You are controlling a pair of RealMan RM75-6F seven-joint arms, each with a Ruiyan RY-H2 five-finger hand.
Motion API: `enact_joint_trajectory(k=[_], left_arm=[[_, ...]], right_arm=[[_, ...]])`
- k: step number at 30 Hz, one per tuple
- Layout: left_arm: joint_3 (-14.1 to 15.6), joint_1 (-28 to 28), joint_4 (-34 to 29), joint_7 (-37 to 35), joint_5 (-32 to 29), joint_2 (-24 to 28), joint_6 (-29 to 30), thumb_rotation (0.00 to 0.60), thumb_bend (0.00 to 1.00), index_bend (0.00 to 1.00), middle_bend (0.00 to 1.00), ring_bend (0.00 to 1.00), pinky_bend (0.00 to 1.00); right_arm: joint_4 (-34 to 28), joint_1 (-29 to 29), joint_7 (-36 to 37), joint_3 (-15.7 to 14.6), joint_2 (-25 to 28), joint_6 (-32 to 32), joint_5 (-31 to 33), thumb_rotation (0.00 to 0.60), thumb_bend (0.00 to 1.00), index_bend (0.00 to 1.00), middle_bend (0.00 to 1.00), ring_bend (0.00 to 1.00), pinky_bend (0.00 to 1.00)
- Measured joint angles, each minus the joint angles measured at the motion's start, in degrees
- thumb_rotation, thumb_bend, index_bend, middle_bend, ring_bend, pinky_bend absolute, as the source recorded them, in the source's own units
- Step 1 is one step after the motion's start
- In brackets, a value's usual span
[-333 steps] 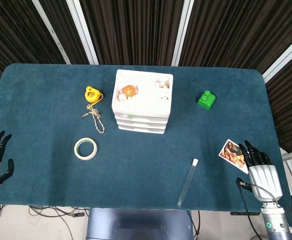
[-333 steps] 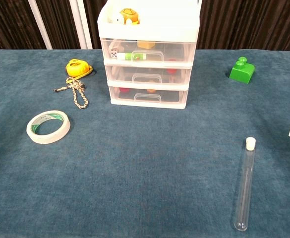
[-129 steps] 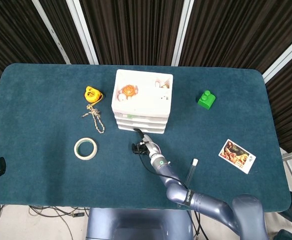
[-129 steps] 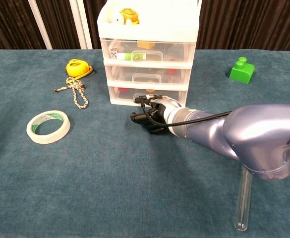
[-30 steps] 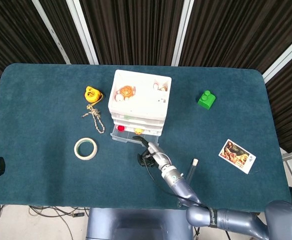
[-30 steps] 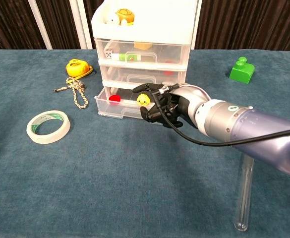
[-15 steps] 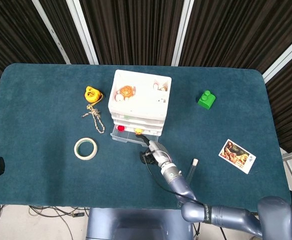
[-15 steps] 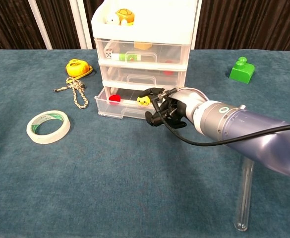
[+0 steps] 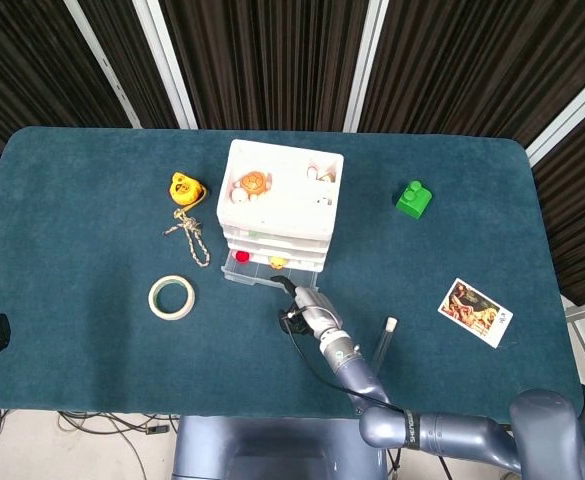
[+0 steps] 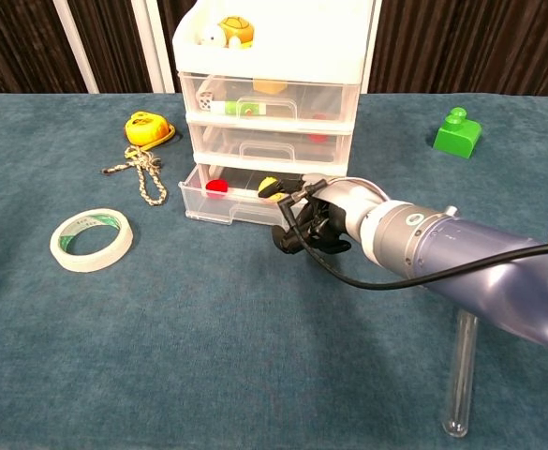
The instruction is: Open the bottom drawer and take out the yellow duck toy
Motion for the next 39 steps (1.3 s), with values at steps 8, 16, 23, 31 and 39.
enact_joint_trajectory(k=[8,16,23,31,39], left_arm=[[0.0,0.0,0.05,-0.13,-0.05,0.06,-0.1,0.6,0.58,0.04,0.0,0.0,0.0],[0.01,0.02,0.15,-0.19,-0.03,-0.02,-0.05,0.6,0.58,0.04,0.0,0.0,0.0],[0.01,0.02,0.05,-0.14,-0.13,0.08,-0.12,0.6,0.58,0.04,0.0,0.0,0.0],[-0.02,0.04,-0.01,-0.08,-0.2,0.1,-0.1,0.6,0.58,0.04,0.0,0.0,0.0],[0.01,0.02,0.01,0.11,-0.2,0.06,-0.11,0.6,0.58,0.04,0.0,0.0,0.0]], right_arm=[[-0.31,0.36,-1.09,0.12,-0.05,0.28,1.11,0.6,0.66,0.18,1.0,1.0,1.0],[-1.28,0.75,-1.02,0.12,0.83,-1.49,1.93,0.6,0.66,0.24,1.0,1.0,1.0],[-2.57,0.81,-1.03,-0.1,1.79,-2.0,2.09,0.6,0.66,0.26,1.0,1.0,1.0],[-4.66,0.92,-0.79,-0.86,3.77,-3.58,2.52,0.6,0.66,0.27,1.0,1.0,1.0],[-6.84,0.49,-0.19,-1.91,5.36,-3.71,2.18,0.6,0.66,0.27,1.0,1.0,1.0]])
